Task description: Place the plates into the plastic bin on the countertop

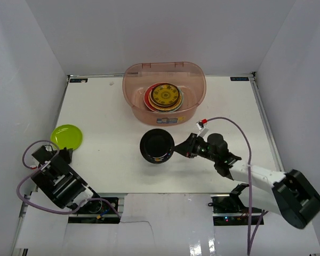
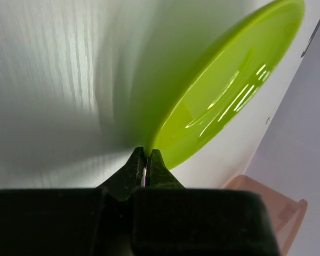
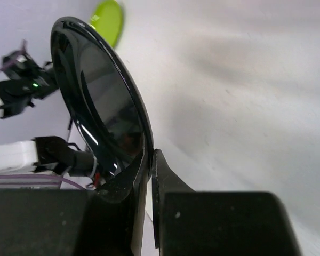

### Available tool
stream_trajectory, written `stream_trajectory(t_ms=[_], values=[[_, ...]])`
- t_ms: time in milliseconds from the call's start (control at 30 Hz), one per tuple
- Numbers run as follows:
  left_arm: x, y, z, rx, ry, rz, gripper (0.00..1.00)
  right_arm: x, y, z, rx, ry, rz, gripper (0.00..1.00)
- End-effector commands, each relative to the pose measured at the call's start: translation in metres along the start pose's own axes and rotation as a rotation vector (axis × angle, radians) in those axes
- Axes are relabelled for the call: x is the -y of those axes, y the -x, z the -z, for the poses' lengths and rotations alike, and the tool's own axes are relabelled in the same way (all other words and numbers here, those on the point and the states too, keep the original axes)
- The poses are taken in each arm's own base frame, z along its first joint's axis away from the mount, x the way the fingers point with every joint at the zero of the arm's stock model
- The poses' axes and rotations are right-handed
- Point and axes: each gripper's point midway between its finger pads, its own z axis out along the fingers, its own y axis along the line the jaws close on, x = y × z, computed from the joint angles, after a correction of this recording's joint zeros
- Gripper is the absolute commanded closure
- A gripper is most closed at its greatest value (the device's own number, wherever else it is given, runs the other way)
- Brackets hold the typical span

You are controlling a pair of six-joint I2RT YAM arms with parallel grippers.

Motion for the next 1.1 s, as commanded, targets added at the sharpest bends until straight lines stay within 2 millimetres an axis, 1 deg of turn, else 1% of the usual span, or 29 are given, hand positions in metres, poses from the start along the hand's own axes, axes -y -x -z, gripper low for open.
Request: stream_trajectory(t_ms=[0, 33, 100, 133, 167, 200, 233, 267, 300, 333, 367, 400, 433, 467, 500, 533, 567, 600, 667, 700, 767, 800, 833, 867, 900, 967, 1000, 1033, 1067], values=[[0.006, -0.014, 0.015, -0.031, -0.04, -0.061, 1.0, -0.027, 0.026, 0.014, 0.059, 0.01, 0.106, 0.92], [0.014, -0.018, 0.02, -0.044, -0.07, -0.098, 1.0, -0.054, 0.047, 0.019, 0.107, 0.061, 0.143, 0.92], [0.039, -0.021, 0.039, -0.04, -0.164, -0.17, 1.0, -0.071, 0.065, 0.025, 0.141, 0.066, 0.191, 0.92], [0.042, -0.027, 0.046, -0.058, -0.164, -0.202, 1.0, -0.075, 0.082, 0.025, 0.181, 0.045, 0.209, 0.92], [0.048, -0.034, 0.051, -0.071, -0.187, -0.22, 1.0, -0.098, 0.111, 0.028, 0.234, 0.068, 0.24, 0.92], [0.054, -0.046, 0.059, -0.107, -0.228, -0.228, 1.0, -0.101, 0.128, 0.027, 0.26, 0.06, 0.256, 0.92], [0.065, -0.056, 0.071, -0.12, -0.288, -0.253, 1.0, -0.085, 0.147, 0.018, 0.259, 0.02, 0.237, 0.92], [0.072, -0.063, 0.078, -0.143, -0.32, -0.251, 1.0, -0.103, 0.178, 0.019, 0.307, 0.042, 0.257, 0.92], [0.088, -0.077, 0.093, -0.188, -0.378, -0.29, 1.0, -0.075, 0.198, 0.008, 0.312, -0.054, 0.253, 0.92], [0.087, -0.085, 0.096, -0.216, -0.381, -0.302, 1.0, -0.067, 0.214, 0.002, 0.324, -0.104, 0.261, 0.92], [0.105, -0.088, 0.108, -0.22, -0.427, -0.349, 1.0, -0.085, 0.246, 0.002, 0.368, -0.098, 0.294, 0.92], [0.114, -0.101, 0.117, -0.258, -0.451, -0.385, 1.0, -0.057, 0.252, -0.021, 0.319, -0.155, 0.274, 0.92], [0.117, -0.105, 0.123, -0.274, -0.45, -0.396, 1.0, -0.04, 0.263, -0.026, 0.305, -0.204, 0.266, 0.92], [0.135, -0.107, 0.139, -0.268, -0.501, -0.428, 1.0, -0.031, 0.271, -0.033, 0.296, -0.235, 0.266, 0.92], [0.143, -0.117, 0.148, -0.298, -0.532, -0.446, 1.0, -0.018, 0.285, -0.051, 0.284, -0.27, 0.265, 0.92], [0.15, -0.124, 0.158, -0.329, -0.561, -0.457, 1.0, -0.007, 0.29, -0.058, 0.273, -0.297, 0.267, 0.92], [0.166, -0.127, 0.173, -0.34, -0.609, -0.474, 1.0, 0.004, 0.288, -0.064, 0.242, -0.326, 0.256, 0.92], [0.175, -0.139, 0.185, -0.375, -0.643, -0.493, 1.0, 0.016, 0.292, -0.079, 0.222, -0.348, 0.252, 0.92], [0.196, -0.149, 0.208, -0.397, -0.707, -0.523, 1.0, 0.032, 0.291, -0.089, 0.199, -0.385, 0.245, 0.92], [0.218, -0.16, 0.231, -0.42, -0.775, -0.555, 1.0, 0.046, 0.288, -0.096, 0.183, -0.403, 0.234, 0.92], [0.239, -0.172, 0.248, -0.452, -0.816, -0.574, 1.0, 0.047, 0.293, -0.102, 0.176, -0.409, 0.232, 0.92], [0.256, -0.19, 0.26, -0.511, -0.846, -0.604, 1.0, 0.053, 0.293, -0.106, 0.172, -0.419, 0.23, 0.88], [0.263, -0.2, 0.263, -0.531, -0.857, -0.623, 1.0, 0.05, 0.297, -0.107, 0.179, -0.415, 0.234, 0.78], [0.272, -0.207, 0.259, -0.514, -0.851, -0.63, 1.0, 0.049, 0.299, -0.107, 0.181, -0.412, 0.239, 0.49], [0.28, -0.233, 0.258, -0.564, -0.847, -0.661, 1.0, 0.043, 0.302, -0.103, 0.187, -0.402, 0.248, 0.4], [0.287, -0.263, 0.253, -0.6, -0.843, -0.712, 1.0, 0.031, 0.305, -0.094, 0.2, -0.381, 0.264, 0.22], [0.289, -0.283, 0.25, -0.611, -0.834, -0.739, 1.0, 0.011, 0.315, -0.079, 0.236, -0.354, 0.29, 0.21], [0.297, -0.302, 0.229, -0.623, -0.795, -0.758, 1.0, 0.001, 0.319, -0.069, 0.256, -0.339, 0.3, 0.21], [0.299, -0.316, 0.22, -0.635, -0.78, -0.777, 1.0, 0.005, 0.31, -0.061, 0.252, -0.348, 0.295, 0.21]])
